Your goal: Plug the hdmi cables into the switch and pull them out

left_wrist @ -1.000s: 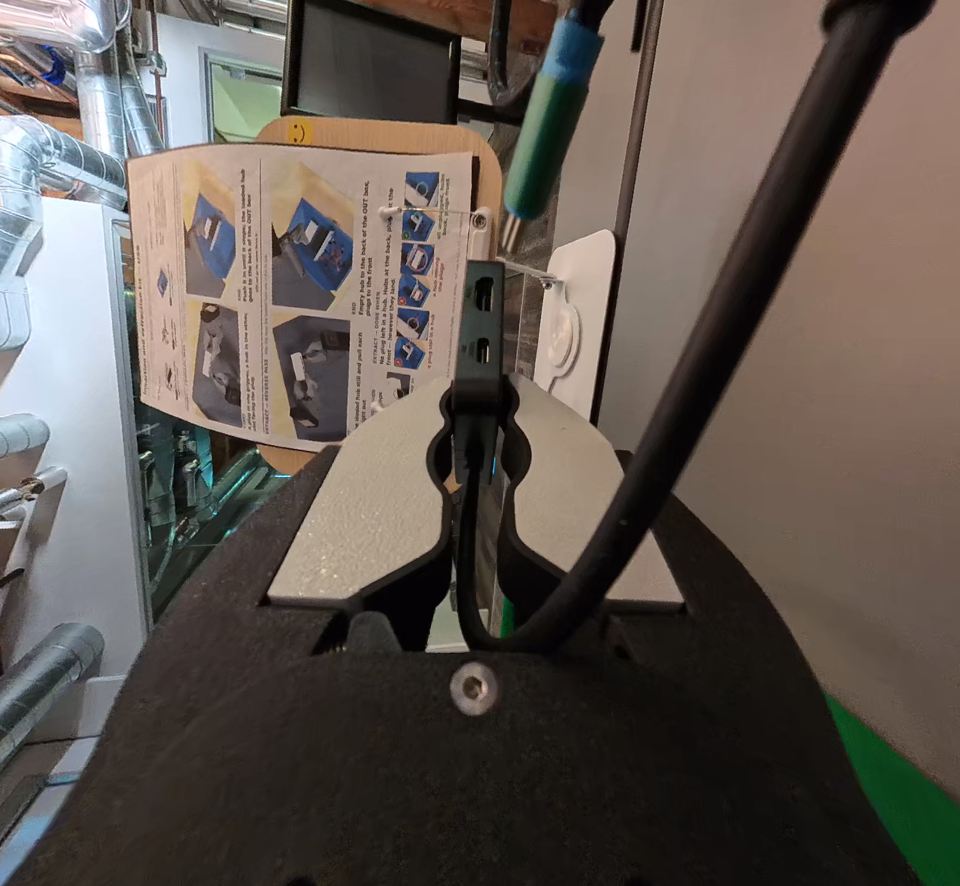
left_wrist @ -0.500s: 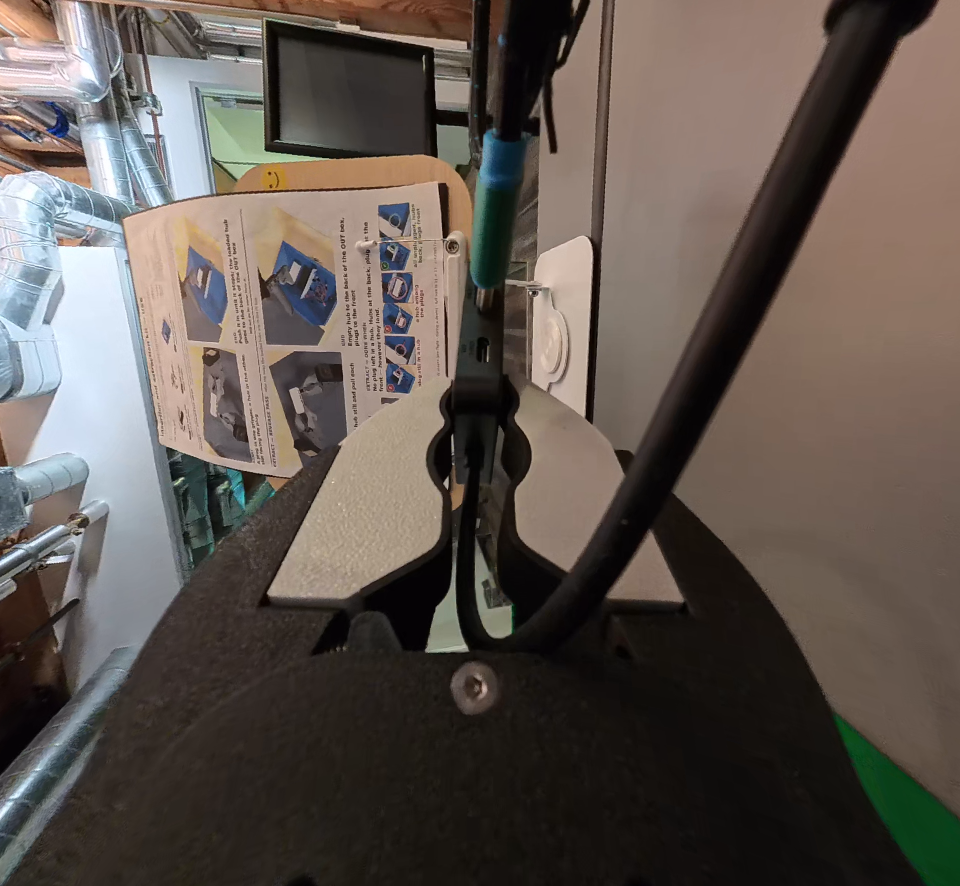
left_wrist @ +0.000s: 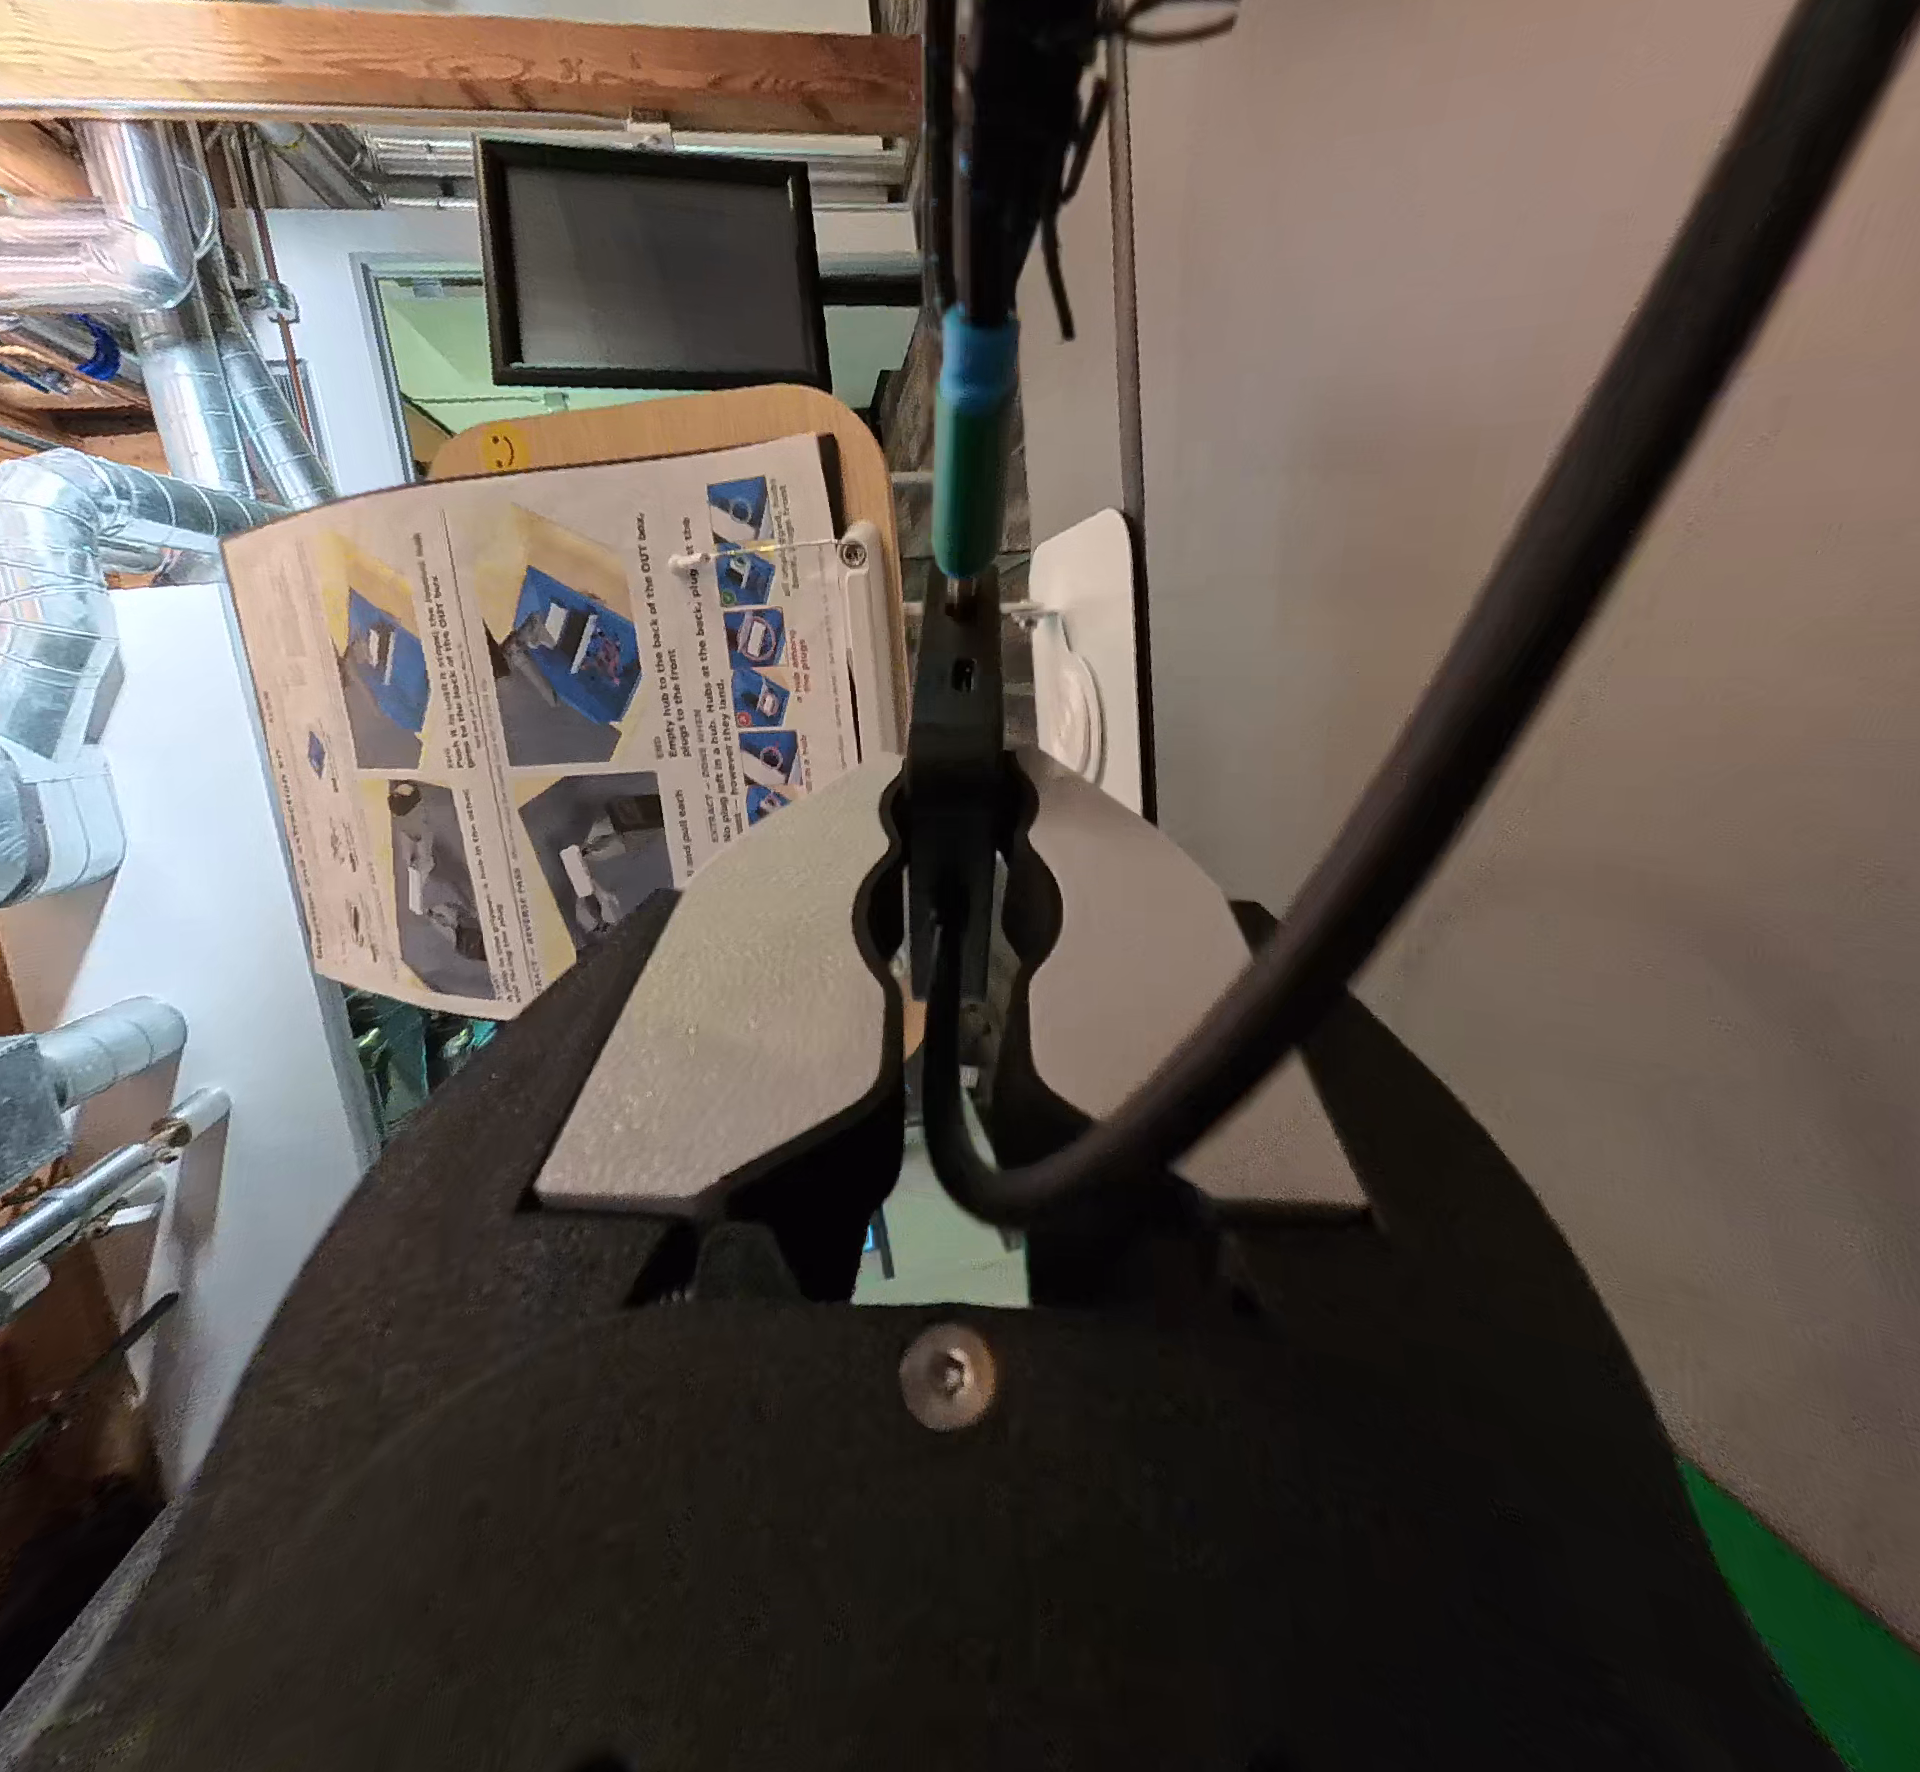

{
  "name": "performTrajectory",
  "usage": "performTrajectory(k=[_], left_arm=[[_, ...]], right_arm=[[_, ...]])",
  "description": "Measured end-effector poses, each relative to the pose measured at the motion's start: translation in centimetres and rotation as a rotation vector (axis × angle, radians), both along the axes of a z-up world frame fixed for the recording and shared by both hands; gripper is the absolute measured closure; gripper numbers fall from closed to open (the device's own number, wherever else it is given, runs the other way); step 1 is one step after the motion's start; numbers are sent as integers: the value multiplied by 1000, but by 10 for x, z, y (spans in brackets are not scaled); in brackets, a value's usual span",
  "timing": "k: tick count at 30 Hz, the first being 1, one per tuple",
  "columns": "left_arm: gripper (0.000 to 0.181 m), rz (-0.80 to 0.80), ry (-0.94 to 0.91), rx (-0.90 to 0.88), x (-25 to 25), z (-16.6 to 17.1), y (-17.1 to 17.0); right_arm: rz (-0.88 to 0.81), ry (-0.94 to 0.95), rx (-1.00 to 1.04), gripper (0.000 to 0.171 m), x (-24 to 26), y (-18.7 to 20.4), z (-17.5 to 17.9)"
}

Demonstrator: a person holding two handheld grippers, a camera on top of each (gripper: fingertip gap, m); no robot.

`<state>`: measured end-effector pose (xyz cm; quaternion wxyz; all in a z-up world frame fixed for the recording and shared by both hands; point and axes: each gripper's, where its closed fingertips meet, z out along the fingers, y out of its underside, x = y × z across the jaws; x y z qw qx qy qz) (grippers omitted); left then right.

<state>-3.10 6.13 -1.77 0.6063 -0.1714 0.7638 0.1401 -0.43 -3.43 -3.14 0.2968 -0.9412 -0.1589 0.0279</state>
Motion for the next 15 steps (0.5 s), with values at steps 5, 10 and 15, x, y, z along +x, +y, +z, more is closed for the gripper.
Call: performTrajectory(k=[5,10,15], left_arm=[[168,-29,9,-61,0,-3,-7],[167,-81,-8,-83,0,-1,-11],[167,-165,-56,-77,1,5,-26]], right_arm=[[55,-32,-9,160,-2,-3,-2],[97,-30,-3,160,-2,-7,1],[161,-58,12,160,4,-20,10]])
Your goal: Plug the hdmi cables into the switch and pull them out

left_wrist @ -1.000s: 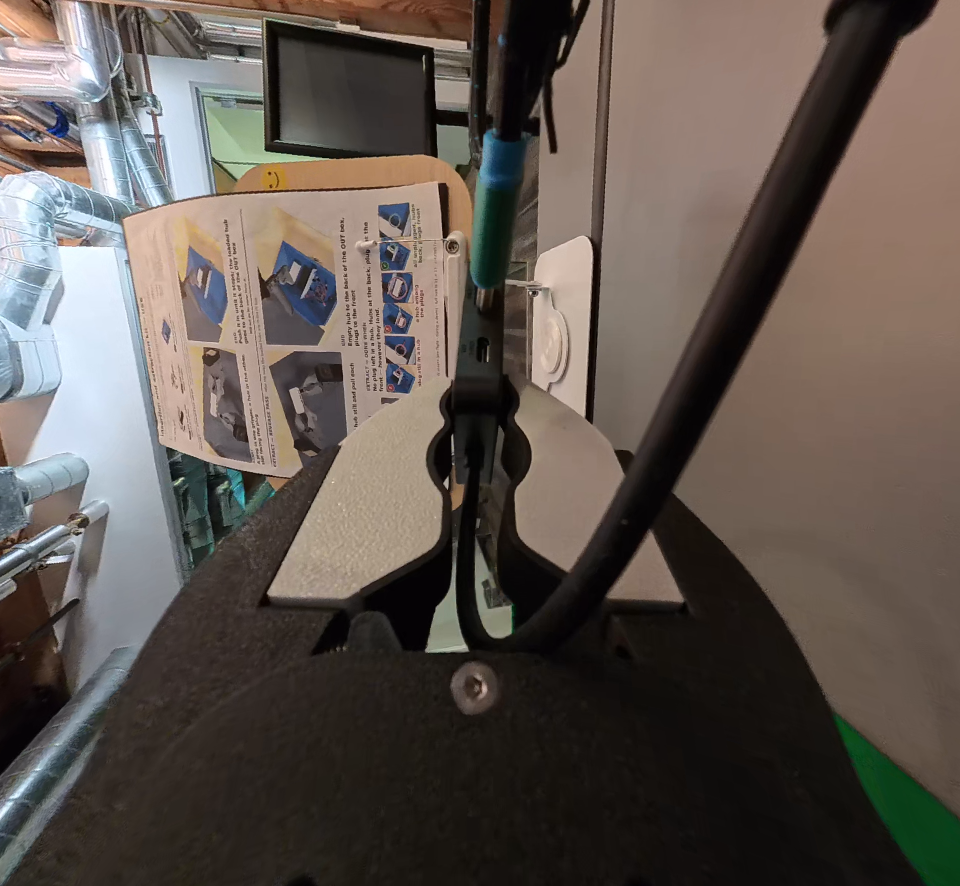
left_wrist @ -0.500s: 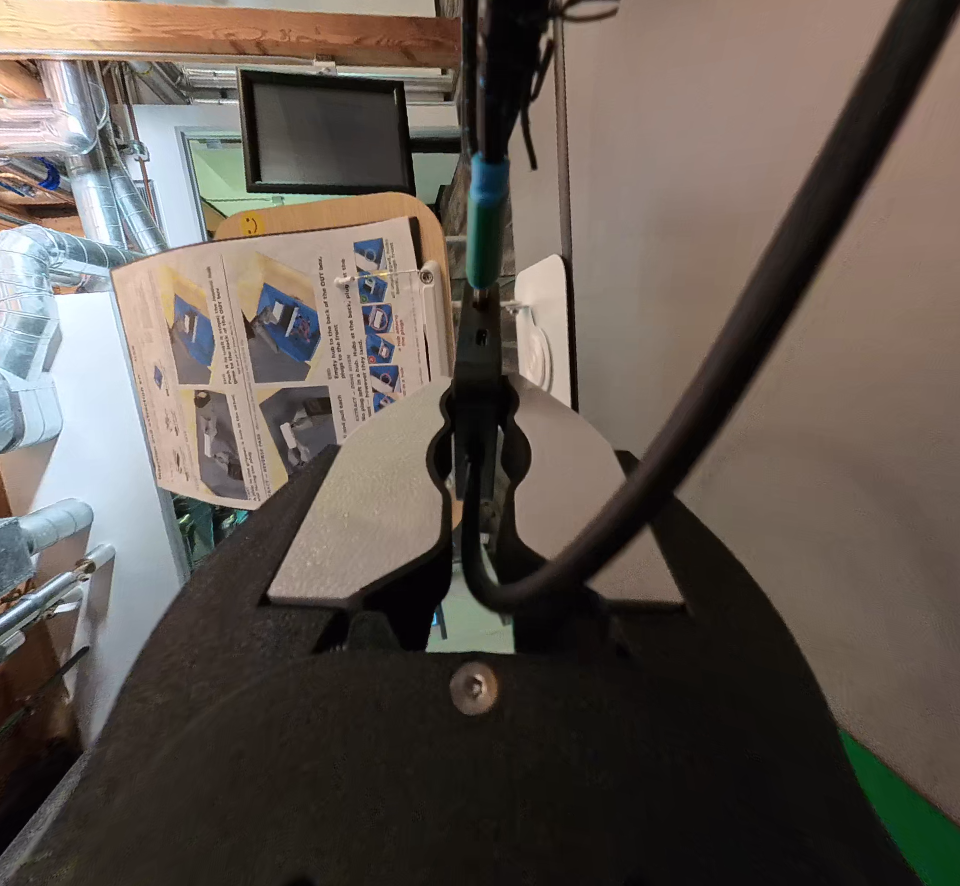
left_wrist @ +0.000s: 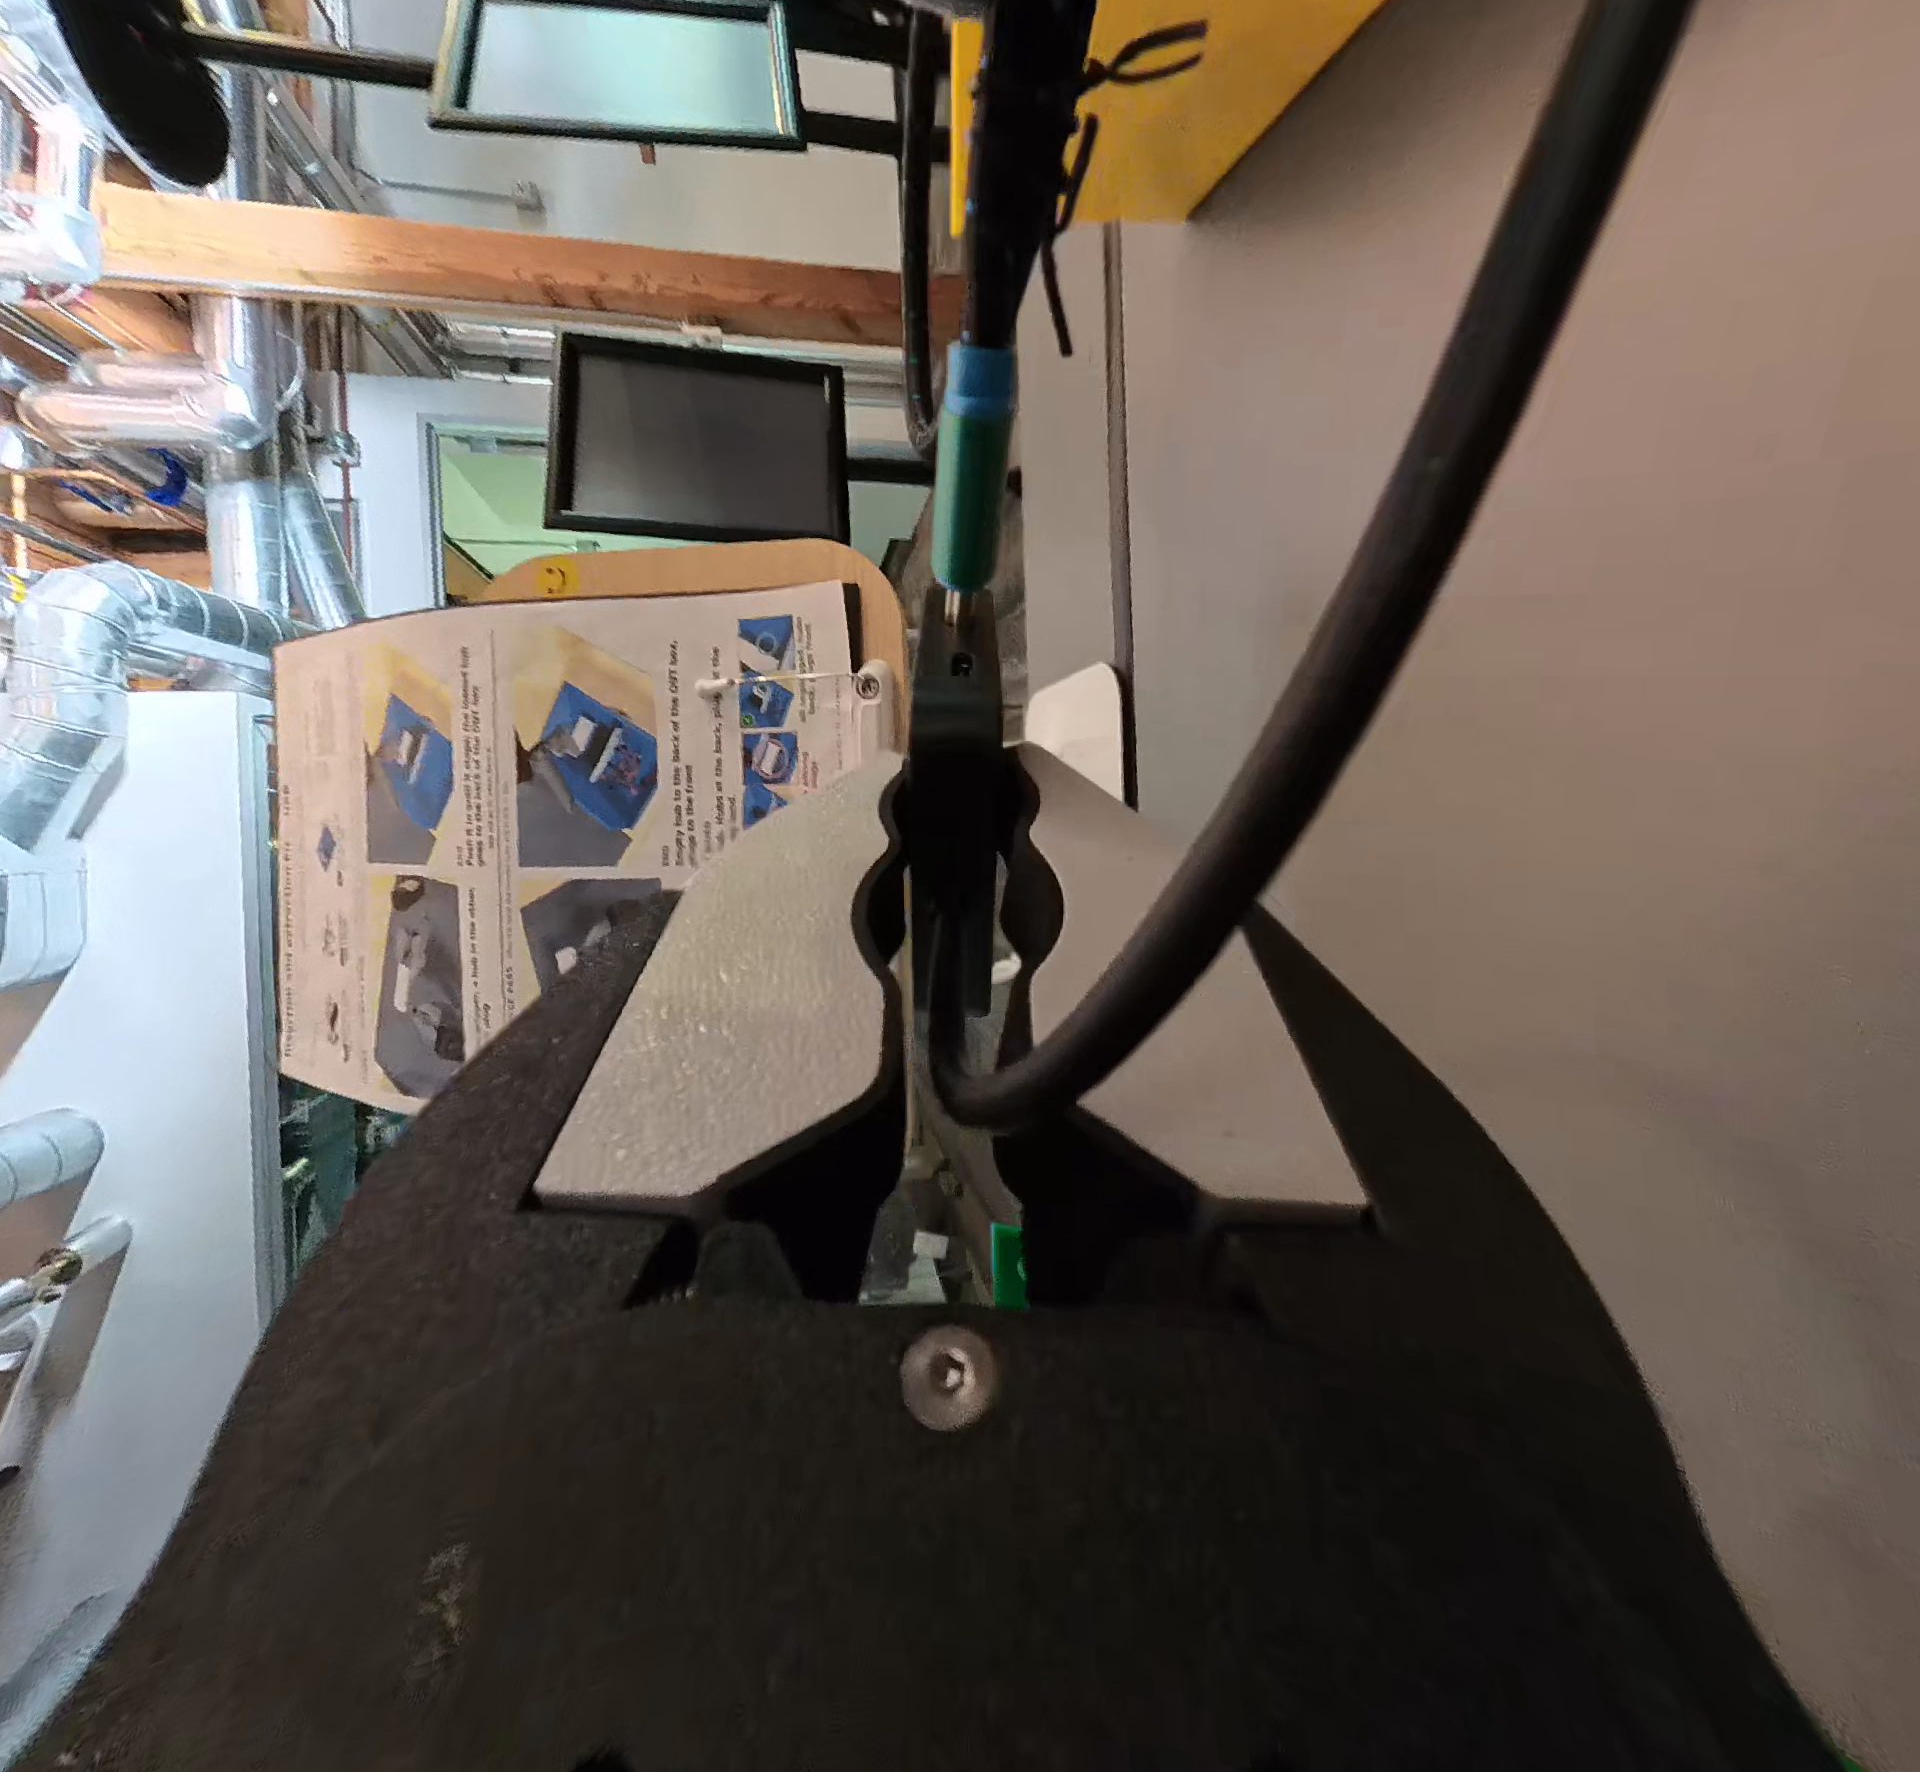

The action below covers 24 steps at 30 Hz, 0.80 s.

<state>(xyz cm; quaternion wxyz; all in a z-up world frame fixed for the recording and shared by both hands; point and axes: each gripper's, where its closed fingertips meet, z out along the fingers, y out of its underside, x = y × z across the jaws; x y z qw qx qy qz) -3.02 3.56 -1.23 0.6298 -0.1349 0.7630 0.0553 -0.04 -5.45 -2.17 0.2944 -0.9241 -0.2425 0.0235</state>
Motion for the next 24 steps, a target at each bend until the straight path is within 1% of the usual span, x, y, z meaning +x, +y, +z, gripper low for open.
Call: performTrajectory(k=[6,10,13,15,17,19,24], left_arm=[[167,-116,-72,-53,-4,14,-23],[168,-170,-96,-111,-6,20,-35],[168,-149,-113,-63,-5,23,-35],[168,-161,-106,-26,-6,21,-38],[168,-201,-83,-1,-8,16,-44],[168,-221,-98,13,-9,17,-49],[168,-240,-113,14,-13,23,-54]], right_arm=[[65,7,35,160,1,-19,17],[123,-21,48,160,-1,-30,21],[79,-3,42,160,-4,-31,26],[78,-46,32,160,-3,-32,25],[105,-111,18,160,-2,-37,22],[139,-157,24,161,-2,-41,21],[144,-89,47,161,-3,-42,28]])
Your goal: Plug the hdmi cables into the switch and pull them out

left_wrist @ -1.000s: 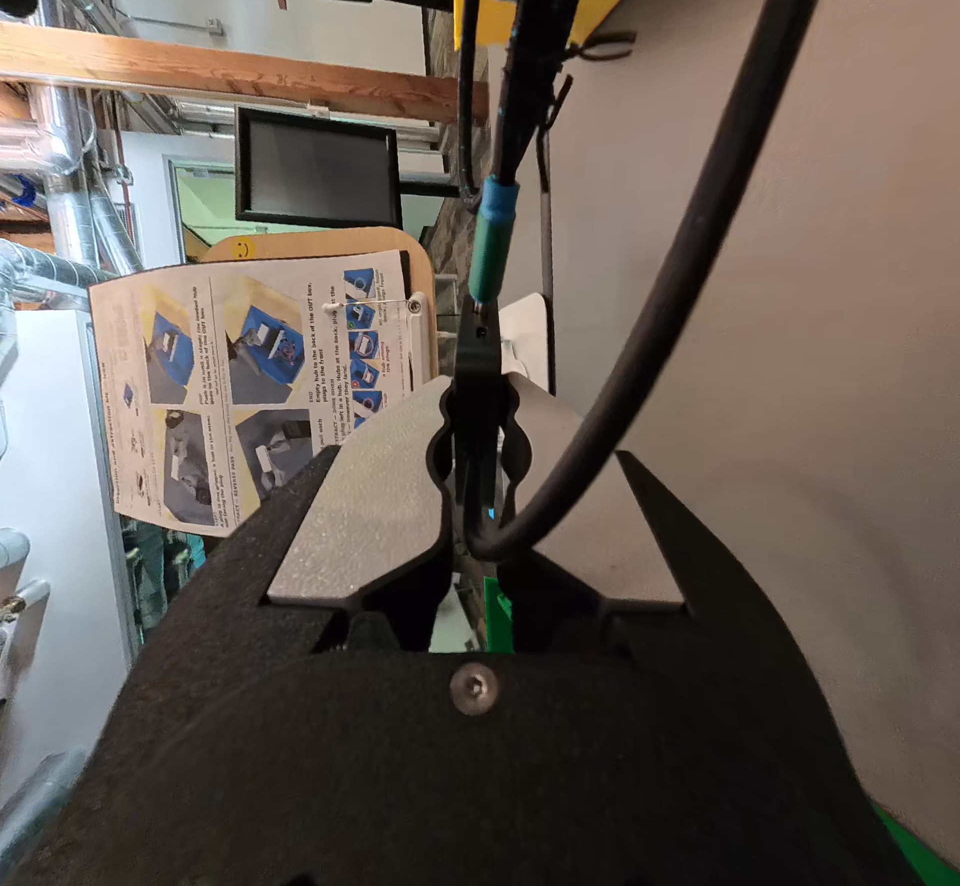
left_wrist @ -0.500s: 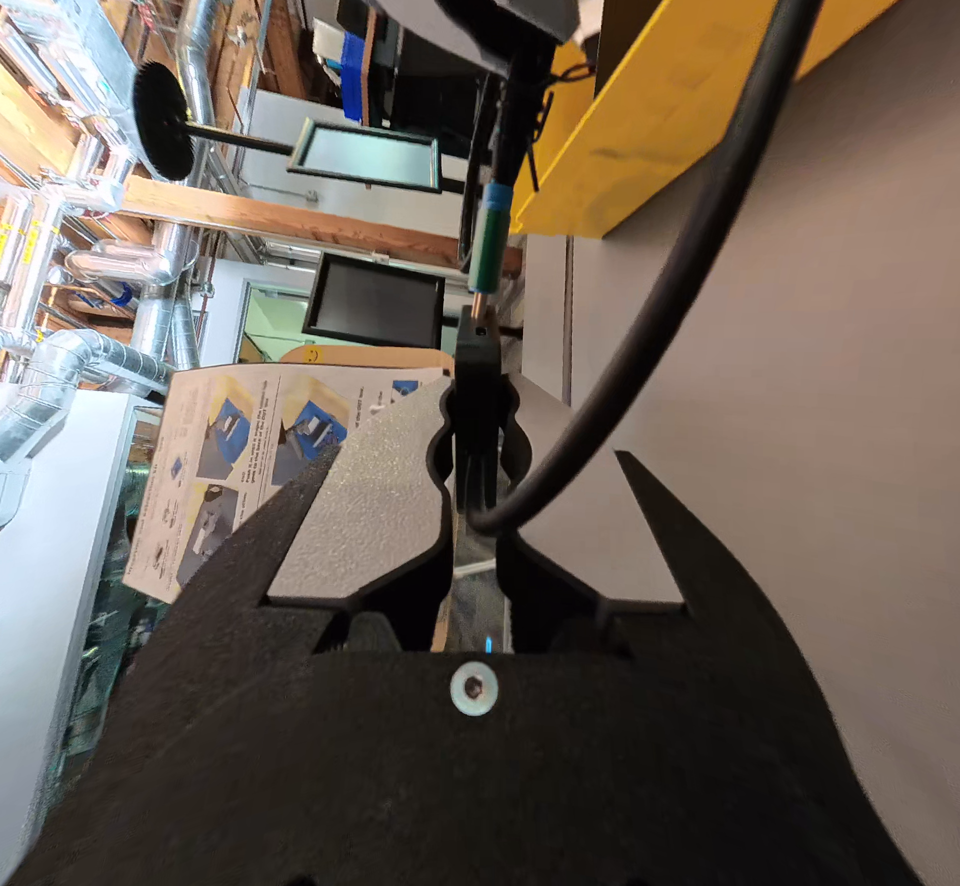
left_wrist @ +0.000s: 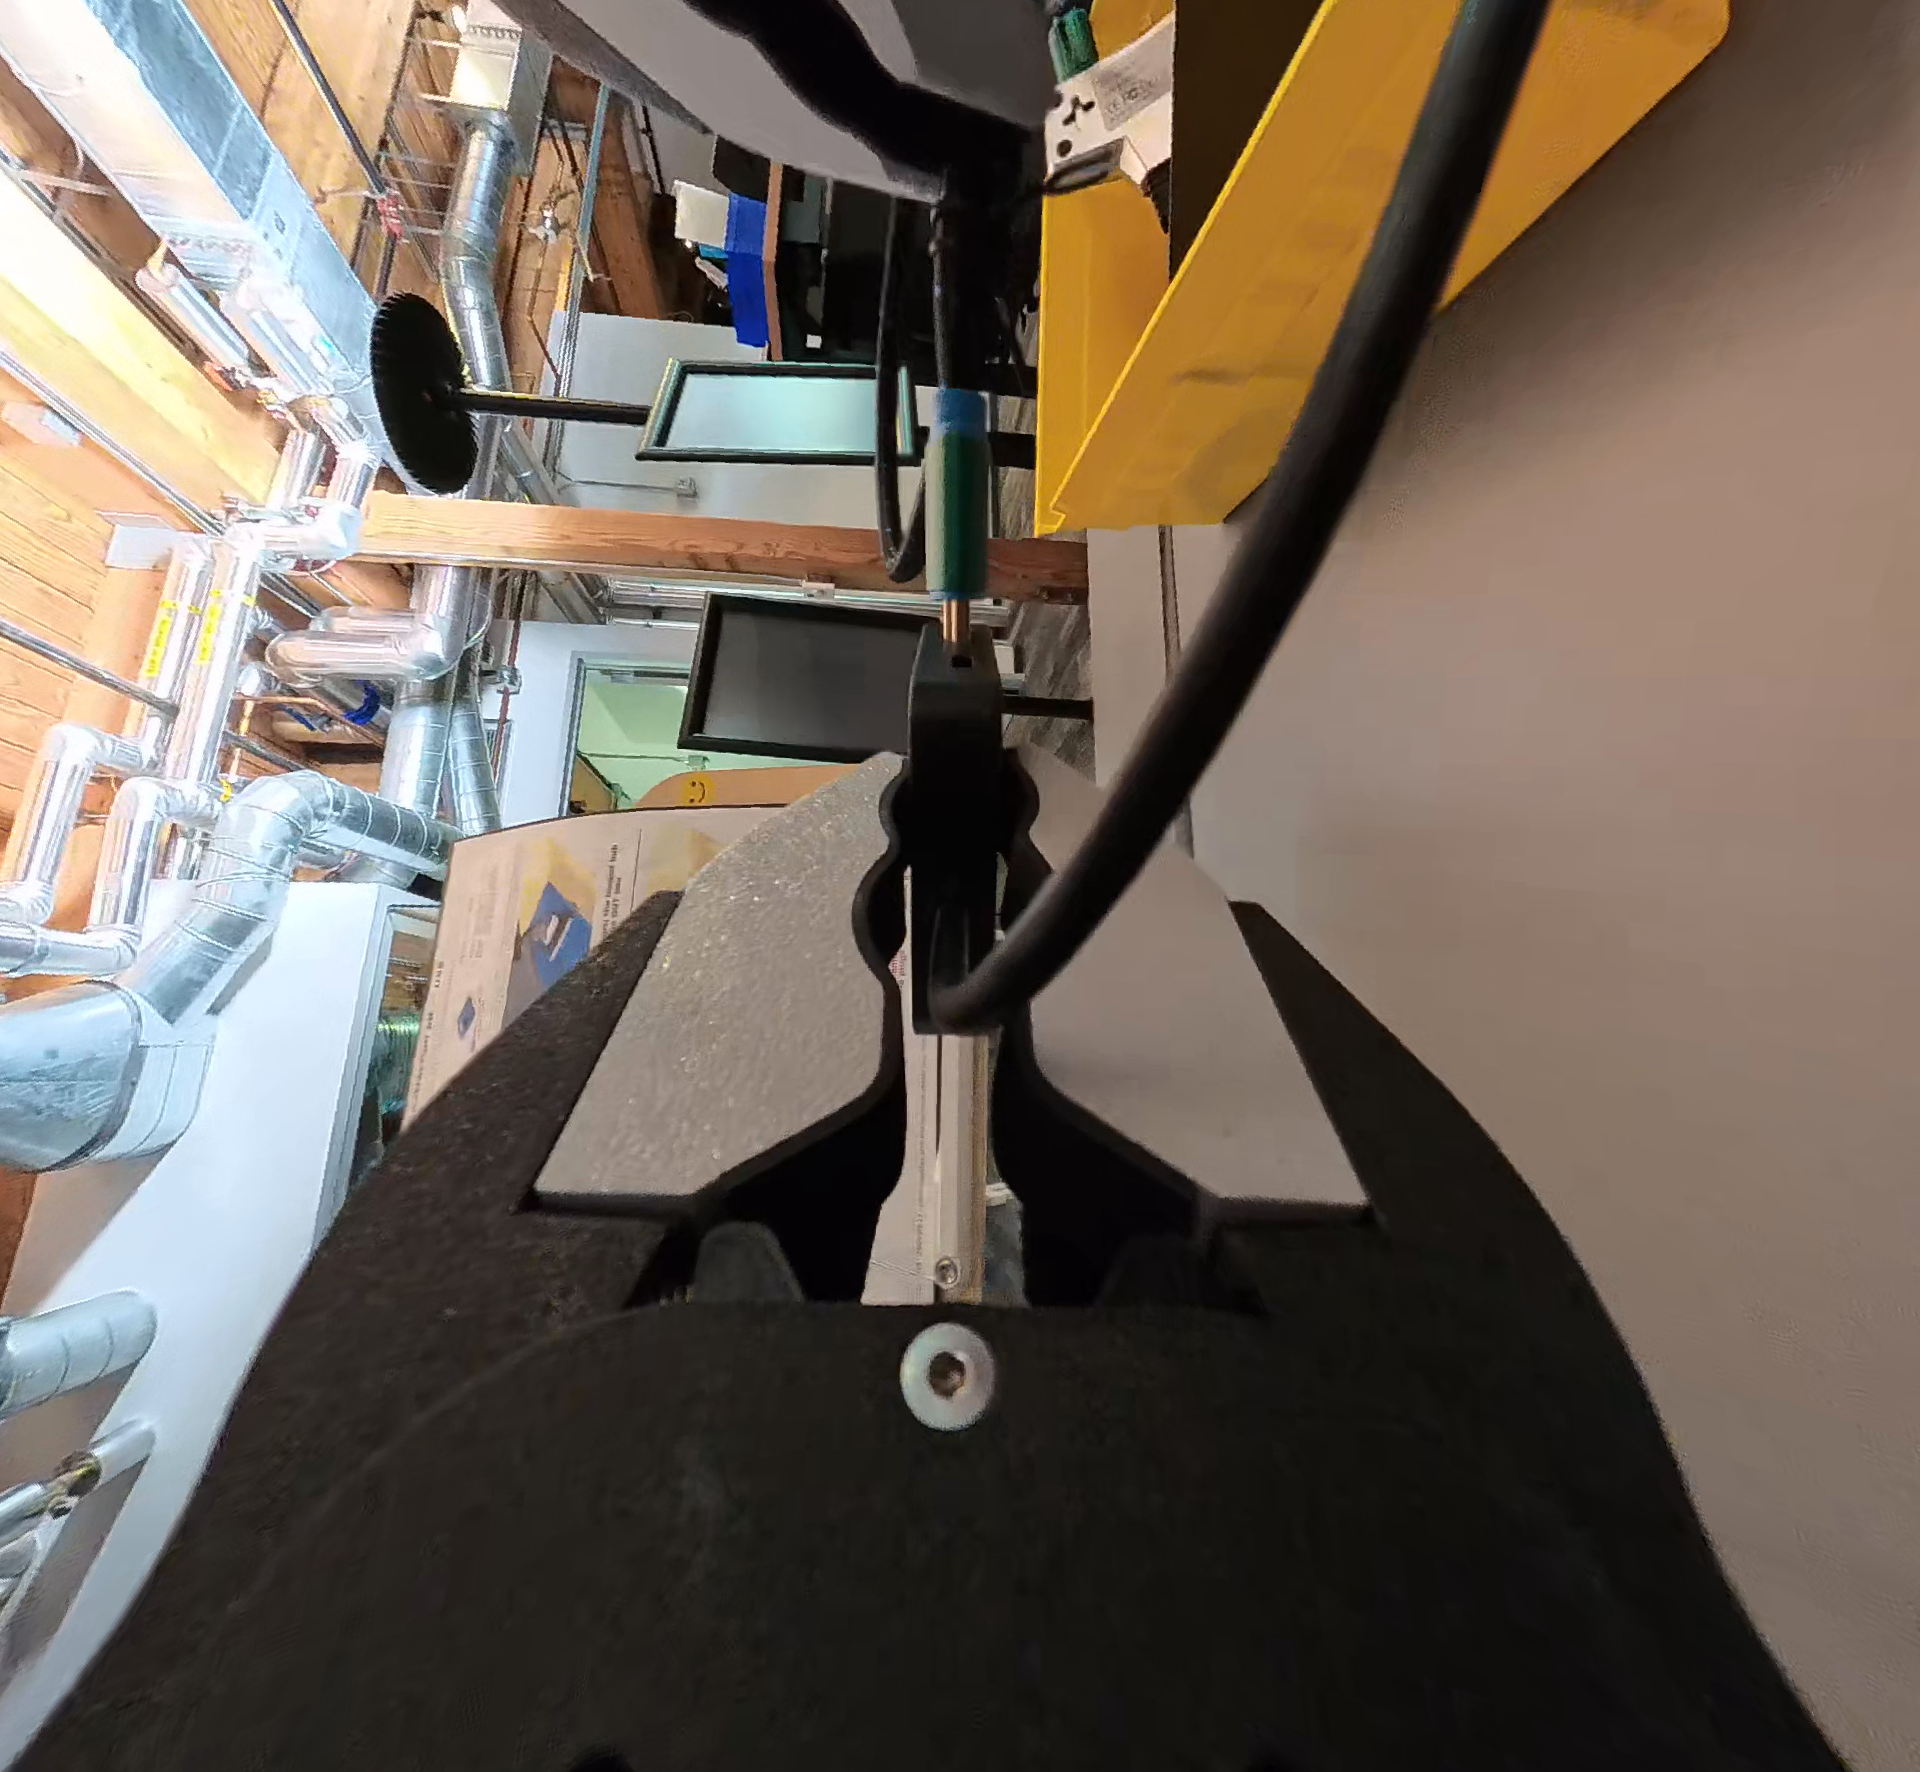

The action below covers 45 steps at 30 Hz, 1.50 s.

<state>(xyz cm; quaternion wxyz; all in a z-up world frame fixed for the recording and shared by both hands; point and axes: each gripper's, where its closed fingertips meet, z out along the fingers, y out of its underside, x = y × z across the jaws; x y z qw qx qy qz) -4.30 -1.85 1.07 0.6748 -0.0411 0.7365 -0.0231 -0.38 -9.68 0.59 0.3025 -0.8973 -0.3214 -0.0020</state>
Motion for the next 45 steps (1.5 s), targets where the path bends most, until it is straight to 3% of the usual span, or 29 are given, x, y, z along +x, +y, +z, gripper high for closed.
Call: performTrajectory(k=[10,15,19,24,30,35,39,42,45], left_arm=[[167,68,-61,15,1,13,6],[168,52,-54,22,0,13,5],[168,53,-53,2,2,10,7],[168,77,-102,2,-4,25,19],[168,-48,-147,-72,-26,53,12],[168,-169,-201,-158,-46,78,-4],[168,-227,-226,-216,-57,91,-10],[168,-258,-229,-236,-60,95,-14],[168,-287,-216,-256,-62,96,-19]], right_arm=[[-3,80,-25,163,-23,16,-4],[-129,98,18,165,-10,30,-1],[-82,95,18,164,-7,31,-6],[-138,137,-4,165,8,35,-13],[-217,284,-215,165,12,46,-63],[-167,429,-414,165,-30,68,-123],[-112,425,-508,165,-51,71,-160],[-68,426,-534,164,-57,69,-165],[-17,477,-414,158,-56,77,-136]])
